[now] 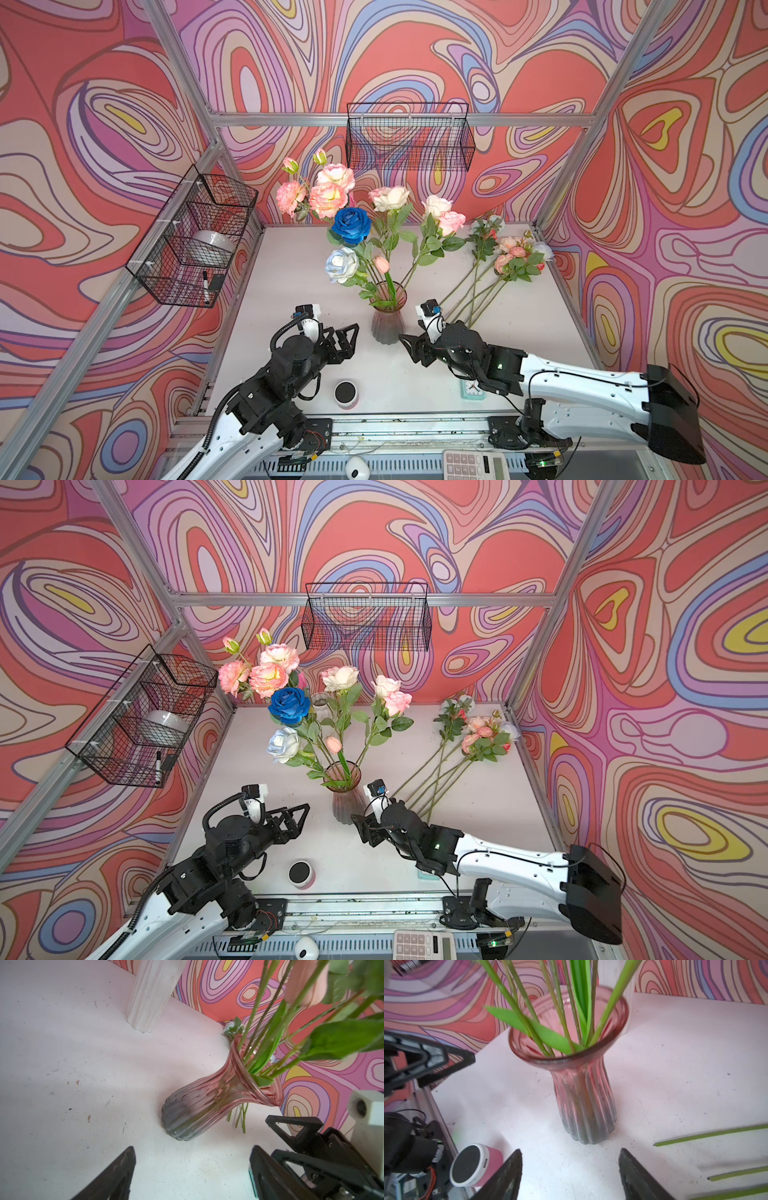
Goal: Arrange the flowers into the vase
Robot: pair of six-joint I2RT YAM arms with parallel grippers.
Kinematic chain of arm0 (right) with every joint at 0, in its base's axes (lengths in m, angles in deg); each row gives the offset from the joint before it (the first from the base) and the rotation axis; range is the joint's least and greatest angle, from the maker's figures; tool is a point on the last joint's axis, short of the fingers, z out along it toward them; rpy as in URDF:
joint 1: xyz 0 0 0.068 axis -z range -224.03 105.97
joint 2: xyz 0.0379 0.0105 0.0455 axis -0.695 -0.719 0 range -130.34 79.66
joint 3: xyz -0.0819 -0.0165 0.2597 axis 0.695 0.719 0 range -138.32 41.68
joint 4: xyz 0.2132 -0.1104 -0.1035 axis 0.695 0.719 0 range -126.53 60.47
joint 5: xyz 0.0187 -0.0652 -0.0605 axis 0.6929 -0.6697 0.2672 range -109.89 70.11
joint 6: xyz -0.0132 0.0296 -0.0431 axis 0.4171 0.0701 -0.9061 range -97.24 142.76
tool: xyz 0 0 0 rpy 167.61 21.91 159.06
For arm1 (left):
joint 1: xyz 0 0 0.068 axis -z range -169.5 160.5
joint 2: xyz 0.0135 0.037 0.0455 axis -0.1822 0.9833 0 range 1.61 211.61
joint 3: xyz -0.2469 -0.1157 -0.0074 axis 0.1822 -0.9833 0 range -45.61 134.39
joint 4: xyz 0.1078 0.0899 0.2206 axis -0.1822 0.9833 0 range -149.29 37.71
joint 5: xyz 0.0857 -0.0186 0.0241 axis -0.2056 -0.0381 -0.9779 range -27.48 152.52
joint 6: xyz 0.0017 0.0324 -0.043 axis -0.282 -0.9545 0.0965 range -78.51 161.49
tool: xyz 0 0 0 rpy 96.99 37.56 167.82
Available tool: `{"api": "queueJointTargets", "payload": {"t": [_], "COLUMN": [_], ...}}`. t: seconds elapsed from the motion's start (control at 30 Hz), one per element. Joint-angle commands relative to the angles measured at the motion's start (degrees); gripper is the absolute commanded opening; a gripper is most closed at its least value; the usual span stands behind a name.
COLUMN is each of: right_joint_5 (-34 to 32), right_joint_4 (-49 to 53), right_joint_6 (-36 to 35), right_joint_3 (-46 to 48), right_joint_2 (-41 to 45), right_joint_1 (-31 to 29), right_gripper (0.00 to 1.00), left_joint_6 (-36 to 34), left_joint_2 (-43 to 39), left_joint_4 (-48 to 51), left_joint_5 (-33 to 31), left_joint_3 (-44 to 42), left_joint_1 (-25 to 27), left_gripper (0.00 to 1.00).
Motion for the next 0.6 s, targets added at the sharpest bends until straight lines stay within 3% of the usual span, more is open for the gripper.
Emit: {"api": "queueJointTargets", "payload": {"t": [0.0, 0.13, 0.3, 0.57], "right_joint_5": [-0.7, -1.4, -1.6, -1.8], "right_joint_4": [-8.2, -11.6, -14.0, -17.3], "right_joint_6": [2.1, 3.4, 6.4, 9.5], "right_joint_3": [1.5, 2.6, 4.9, 5.8], "right_joint_2": [-5.2, -10.1, -12.9, -17.7], "right_joint_1": [-0.3, -0.3, -0.4, -0.4], "right_gripper": [0.72, 0.73, 0.76, 0.77], "left_joint_6": [2.9, 4.0, 6.9, 6.8], "left_joint_2": [3.8, 8.0, 13.2, 30.8], "left_joint_4": [-1.5, -1.9, -9.4, -23.1], "left_joint_5": [-1.1, 0.3, 8.3, 13.7], "left_joint_3": [0.0, 0.0, -2.8, -1.4], "left_joint_1": [-0.8, -3.3, -8.7, -9.4], "left_gripper": [0.85, 0.82, 0.8, 0.7]}}
